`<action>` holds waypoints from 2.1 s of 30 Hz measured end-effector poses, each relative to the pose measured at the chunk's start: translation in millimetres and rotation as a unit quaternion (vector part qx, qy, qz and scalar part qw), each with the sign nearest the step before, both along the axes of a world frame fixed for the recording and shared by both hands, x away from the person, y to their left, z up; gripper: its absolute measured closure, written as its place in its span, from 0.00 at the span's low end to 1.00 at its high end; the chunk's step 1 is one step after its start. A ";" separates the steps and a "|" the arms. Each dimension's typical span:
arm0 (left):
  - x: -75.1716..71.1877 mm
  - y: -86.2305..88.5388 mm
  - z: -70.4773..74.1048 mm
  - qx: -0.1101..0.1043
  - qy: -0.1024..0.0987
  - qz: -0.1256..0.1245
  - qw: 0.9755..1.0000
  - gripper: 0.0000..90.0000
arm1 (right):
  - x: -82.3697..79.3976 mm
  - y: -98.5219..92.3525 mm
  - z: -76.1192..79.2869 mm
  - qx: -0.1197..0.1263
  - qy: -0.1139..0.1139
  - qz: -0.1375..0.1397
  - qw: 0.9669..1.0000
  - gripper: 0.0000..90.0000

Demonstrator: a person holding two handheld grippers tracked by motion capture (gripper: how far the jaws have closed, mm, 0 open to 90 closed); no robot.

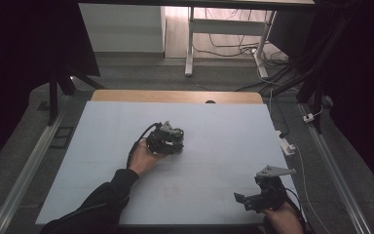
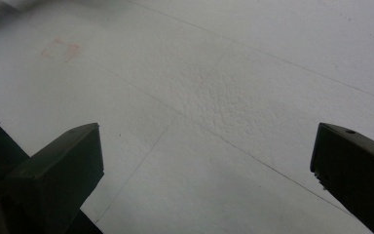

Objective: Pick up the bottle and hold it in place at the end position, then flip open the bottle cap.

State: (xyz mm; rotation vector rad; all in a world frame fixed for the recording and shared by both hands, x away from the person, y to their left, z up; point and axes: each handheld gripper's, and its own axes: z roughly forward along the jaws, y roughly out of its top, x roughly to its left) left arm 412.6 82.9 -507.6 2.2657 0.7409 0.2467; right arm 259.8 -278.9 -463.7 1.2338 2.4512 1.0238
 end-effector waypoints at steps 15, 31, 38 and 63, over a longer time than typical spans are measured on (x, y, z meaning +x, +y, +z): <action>1.0 0.7 -0.2 0.001 0.003 -0.005 1.000 0.59 | -1.6 -2.8 3.6 0.017 -0.012 -0.007 1.000 0.00; 0.5 1.4 -1.4 -0.001 0.000 -0.006 1.000 0.59 | 2.1 10.4 15.0 0.040 -0.033 0.035 0.998 0.00; 0.6 1.5 -1.6 -0.001 0.000 -0.007 1.000 0.59 | 8.3 25.6 19.5 0.041 -0.047 0.055 0.997 0.00; -0.1 1.0 -1.8 0.000 -0.001 -0.004 1.000 0.60 | 42.1 75.1 26.5 0.069 -0.071 0.093 0.991 0.00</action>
